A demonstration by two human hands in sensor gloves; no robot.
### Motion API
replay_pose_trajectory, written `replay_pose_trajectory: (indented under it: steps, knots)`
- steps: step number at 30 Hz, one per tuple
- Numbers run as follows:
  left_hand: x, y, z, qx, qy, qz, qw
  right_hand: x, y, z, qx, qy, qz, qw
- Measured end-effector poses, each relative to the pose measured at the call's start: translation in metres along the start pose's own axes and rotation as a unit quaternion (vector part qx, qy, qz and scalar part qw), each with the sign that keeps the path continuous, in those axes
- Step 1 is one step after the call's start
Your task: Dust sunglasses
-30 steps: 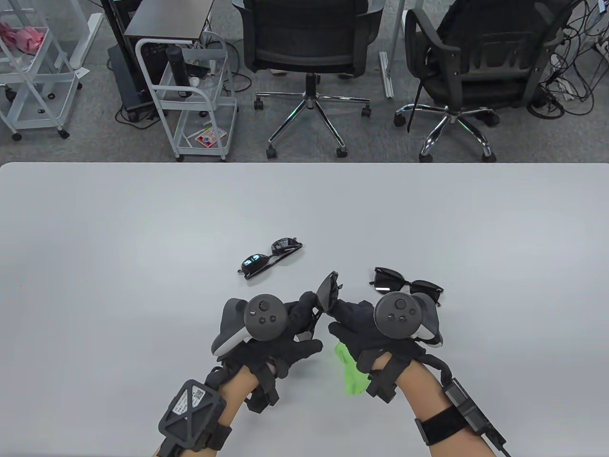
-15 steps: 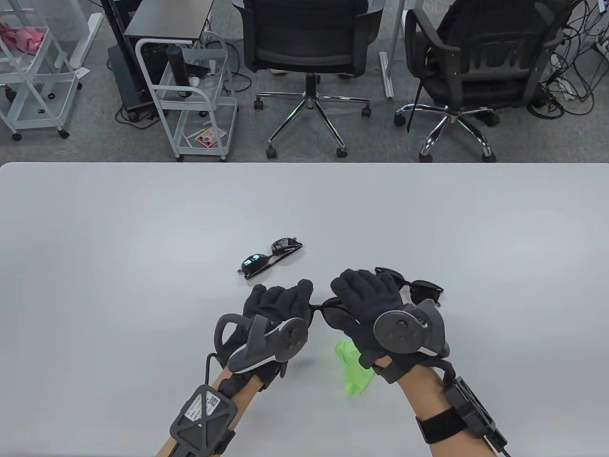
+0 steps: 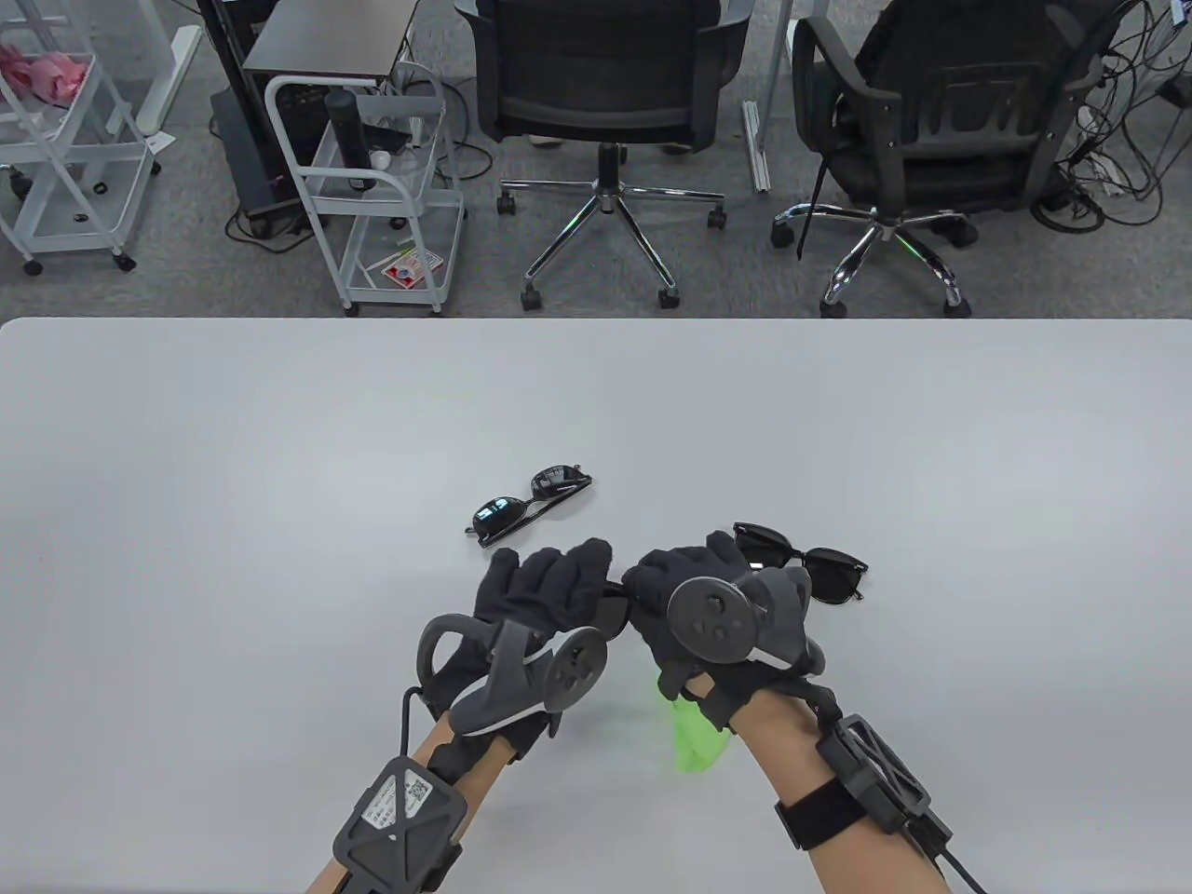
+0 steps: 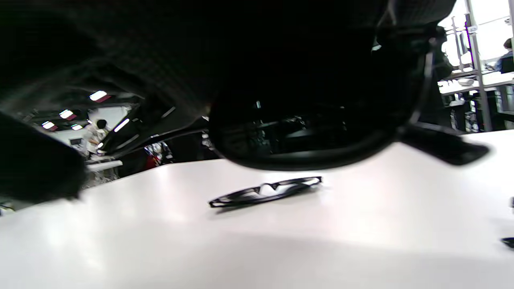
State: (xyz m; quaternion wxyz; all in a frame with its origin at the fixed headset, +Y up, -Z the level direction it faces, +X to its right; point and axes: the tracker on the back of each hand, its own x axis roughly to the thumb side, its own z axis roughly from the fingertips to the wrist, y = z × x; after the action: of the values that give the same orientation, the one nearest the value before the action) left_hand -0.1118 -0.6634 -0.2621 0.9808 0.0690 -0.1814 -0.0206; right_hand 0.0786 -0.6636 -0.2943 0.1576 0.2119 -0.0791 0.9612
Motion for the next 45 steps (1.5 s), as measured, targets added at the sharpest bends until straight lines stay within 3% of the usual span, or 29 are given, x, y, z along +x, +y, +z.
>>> replay_pose_trajectory:
  steps: [5, 8, 18, 28, 32, 36, 39, 41, 45]
  knots:
    - [-0.048, 0.013, 0.003, 0.037, 0.087, 0.045, 0.994, -0.026, 0.015, -0.031, 0.053, 0.045, 0.012, 0.998]
    - [-0.065, 0.005, 0.001, 0.013, 0.118, 0.091, 0.989, -0.039, 0.034, -0.049, 0.08, 0.066, 0.009, 0.995]
    - [-0.064, -0.008, -0.006, -0.023, 0.115, 0.074, 0.99, -0.04, 0.074, -0.076, 0.138, 0.053, 0.052, 0.988]
    - [-0.068, -0.014, -0.007, -0.042, 0.123, 0.081, 0.988, -0.04, 0.084, -0.075, 0.157, 0.044, 0.076, 0.984]
    - [-0.066, -0.016, -0.01, -0.057, 0.115, 0.075, 0.989, -0.043, 0.076, -0.074, 0.174, 0.032, 0.071, 0.982]
    - [-0.065, -0.025, -0.011, -0.083, 0.117, 0.071, 0.987, -0.062, 0.034, -0.061, 0.121, 0.046, 0.045, 0.991]
    - [-0.067, -0.029, -0.012, -0.097, 0.121, 0.076, 0.985, -0.093, 0.007, -0.043, 0.08, 0.084, 0.056, 0.992]
    - [-0.067, -0.029, -0.011, -0.097, 0.122, 0.076, 0.985, -0.116, 0.001, -0.031, 0.068, 0.115, 0.059, 0.989]
    - [-0.067, -0.03, -0.012, -0.097, 0.123, 0.076, 0.985, -0.152, 0.011, -0.013, 0.068, 0.174, 0.058, 0.981]
